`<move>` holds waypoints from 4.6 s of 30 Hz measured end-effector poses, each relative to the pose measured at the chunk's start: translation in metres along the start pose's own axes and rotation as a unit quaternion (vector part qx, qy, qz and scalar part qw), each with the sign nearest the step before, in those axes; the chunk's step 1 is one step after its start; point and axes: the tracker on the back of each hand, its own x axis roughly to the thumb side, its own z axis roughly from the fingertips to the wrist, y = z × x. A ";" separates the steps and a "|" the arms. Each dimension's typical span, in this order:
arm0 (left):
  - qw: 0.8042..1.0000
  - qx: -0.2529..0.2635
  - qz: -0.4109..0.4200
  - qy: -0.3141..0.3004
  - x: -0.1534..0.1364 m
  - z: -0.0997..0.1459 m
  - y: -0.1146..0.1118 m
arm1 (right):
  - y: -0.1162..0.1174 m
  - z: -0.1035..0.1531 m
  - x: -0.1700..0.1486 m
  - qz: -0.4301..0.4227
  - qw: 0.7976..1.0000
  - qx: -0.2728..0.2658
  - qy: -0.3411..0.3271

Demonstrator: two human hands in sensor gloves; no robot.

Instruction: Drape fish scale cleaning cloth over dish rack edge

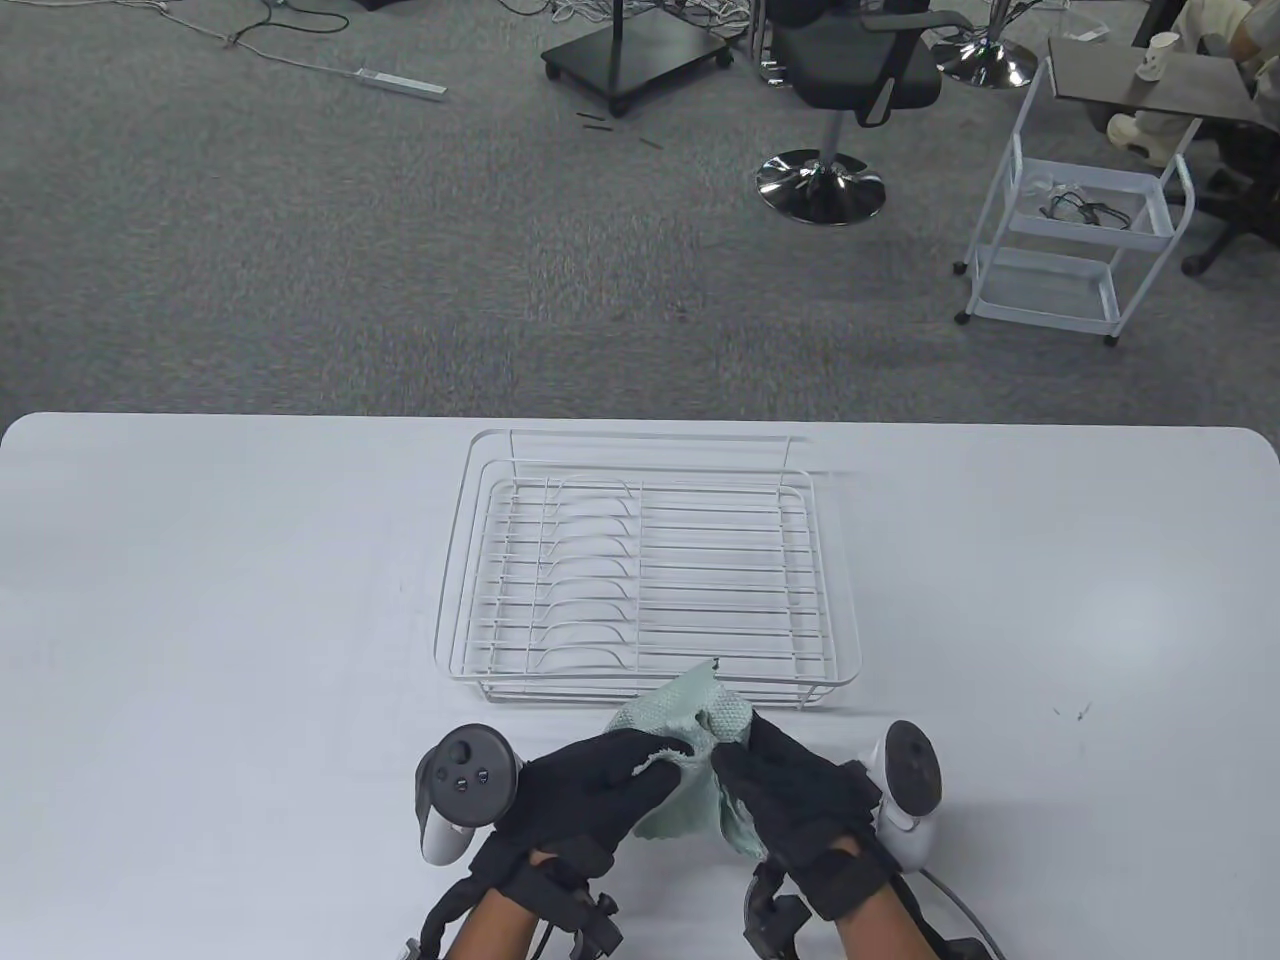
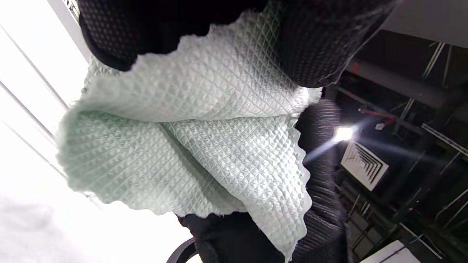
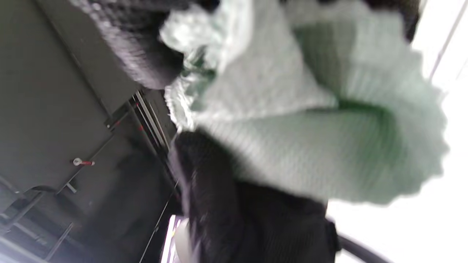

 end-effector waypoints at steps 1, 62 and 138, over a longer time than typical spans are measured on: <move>1.000 0.007 -0.007 -0.001 0.000 0.001 0.003 | -0.003 0.001 0.002 0.015 1.000 -0.019 -0.004; 0.899 0.233 -0.370 -0.008 0.068 0.057 0.065 | -0.010 0.043 0.124 0.553 0.785 -0.147 -0.236; 0.846 -0.025 -0.461 0.265 -0.044 0.056 0.054 | -0.130 0.042 -0.018 0.662 0.731 -0.025 0.162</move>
